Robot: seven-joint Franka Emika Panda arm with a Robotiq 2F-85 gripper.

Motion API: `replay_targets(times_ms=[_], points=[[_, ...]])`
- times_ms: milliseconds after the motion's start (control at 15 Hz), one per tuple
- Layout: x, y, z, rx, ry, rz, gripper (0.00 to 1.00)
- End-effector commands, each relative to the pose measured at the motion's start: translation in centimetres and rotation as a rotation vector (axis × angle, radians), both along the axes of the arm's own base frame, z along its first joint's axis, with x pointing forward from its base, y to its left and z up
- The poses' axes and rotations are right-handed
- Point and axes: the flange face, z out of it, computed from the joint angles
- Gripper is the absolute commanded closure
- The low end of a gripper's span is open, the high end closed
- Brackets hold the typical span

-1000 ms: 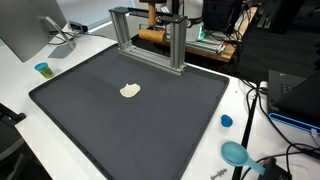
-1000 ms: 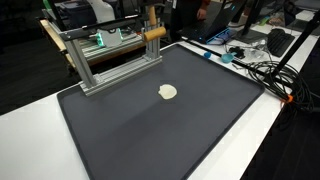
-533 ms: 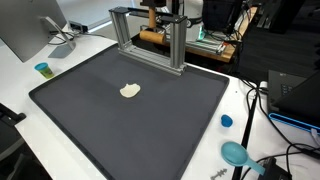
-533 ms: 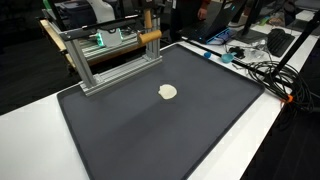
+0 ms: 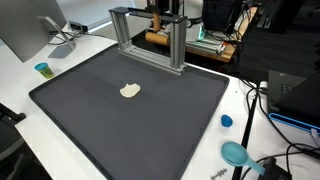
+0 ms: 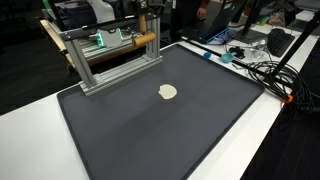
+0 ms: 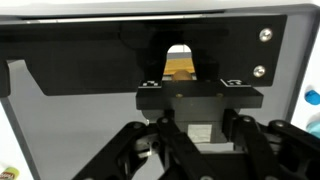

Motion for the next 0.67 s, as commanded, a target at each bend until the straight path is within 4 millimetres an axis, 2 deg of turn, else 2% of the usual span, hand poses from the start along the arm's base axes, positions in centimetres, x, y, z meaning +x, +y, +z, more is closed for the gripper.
replay_targets(times_ms=[0, 267, 333, 400, 600], points=[[-2.31, 0.08, 0.19, -0.012, 0.033, 0.020, 0.79], [-3.05, -0.07, -0.44, -0.025, 0.079, 0.050, 0.79], [-3.04, 0.00, -0.55, -0.014, 0.080, 0.064, 0.29], [-2.95, -0.02, -0.54, -0.009, 0.069, 0.075, 0.28], [-3.02, 0.12, -0.25, 0.002, 0.052, 0.101, 0.08]])
